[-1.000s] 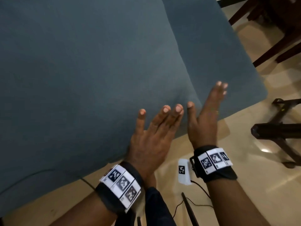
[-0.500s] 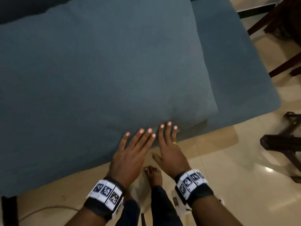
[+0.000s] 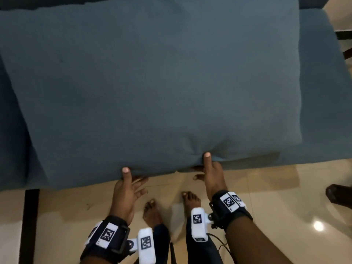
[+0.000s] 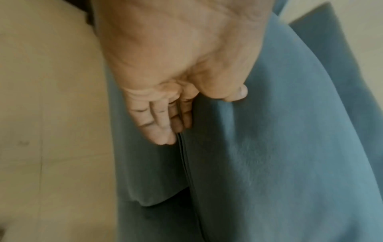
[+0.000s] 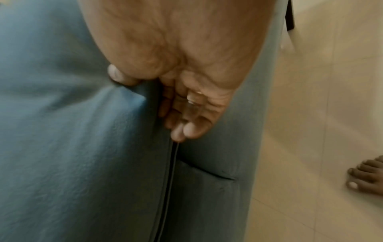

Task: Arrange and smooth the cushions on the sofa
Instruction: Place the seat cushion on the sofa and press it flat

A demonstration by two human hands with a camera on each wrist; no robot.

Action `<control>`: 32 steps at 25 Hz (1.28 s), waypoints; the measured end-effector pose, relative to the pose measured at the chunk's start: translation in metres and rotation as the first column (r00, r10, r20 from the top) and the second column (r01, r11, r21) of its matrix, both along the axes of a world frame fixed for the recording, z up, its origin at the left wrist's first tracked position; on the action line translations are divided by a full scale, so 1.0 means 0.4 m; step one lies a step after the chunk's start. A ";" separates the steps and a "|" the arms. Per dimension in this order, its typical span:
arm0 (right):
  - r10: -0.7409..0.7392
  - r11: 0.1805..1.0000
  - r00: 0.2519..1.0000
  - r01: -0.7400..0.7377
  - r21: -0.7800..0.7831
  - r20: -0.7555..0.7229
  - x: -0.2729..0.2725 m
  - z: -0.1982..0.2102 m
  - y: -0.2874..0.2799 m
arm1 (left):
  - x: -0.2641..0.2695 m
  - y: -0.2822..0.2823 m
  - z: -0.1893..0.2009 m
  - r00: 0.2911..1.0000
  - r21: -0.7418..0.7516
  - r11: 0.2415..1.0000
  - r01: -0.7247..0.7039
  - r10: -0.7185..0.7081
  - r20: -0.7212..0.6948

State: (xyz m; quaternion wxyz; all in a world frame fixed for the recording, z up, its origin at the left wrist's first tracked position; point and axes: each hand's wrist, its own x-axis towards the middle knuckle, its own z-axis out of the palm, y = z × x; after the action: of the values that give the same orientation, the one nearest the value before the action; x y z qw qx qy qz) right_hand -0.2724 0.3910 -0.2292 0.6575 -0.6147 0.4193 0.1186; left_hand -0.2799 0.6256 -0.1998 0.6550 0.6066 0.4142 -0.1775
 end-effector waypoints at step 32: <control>0.835 -0.161 0.458 -0.325 -0.932 -0.304 0.817 0.881 0.151 | 0.775 0.279 0.830 0.624 0.978 -0.126 0.169 -0.754 -0.205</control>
State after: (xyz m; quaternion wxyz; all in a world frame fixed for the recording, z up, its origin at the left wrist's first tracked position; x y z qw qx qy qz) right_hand 0.0544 0.4512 0.1234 0.0689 -0.9920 -0.1053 0.0032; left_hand 0.0300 0.7371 0.1323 0.0390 0.9979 0.0015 0.0526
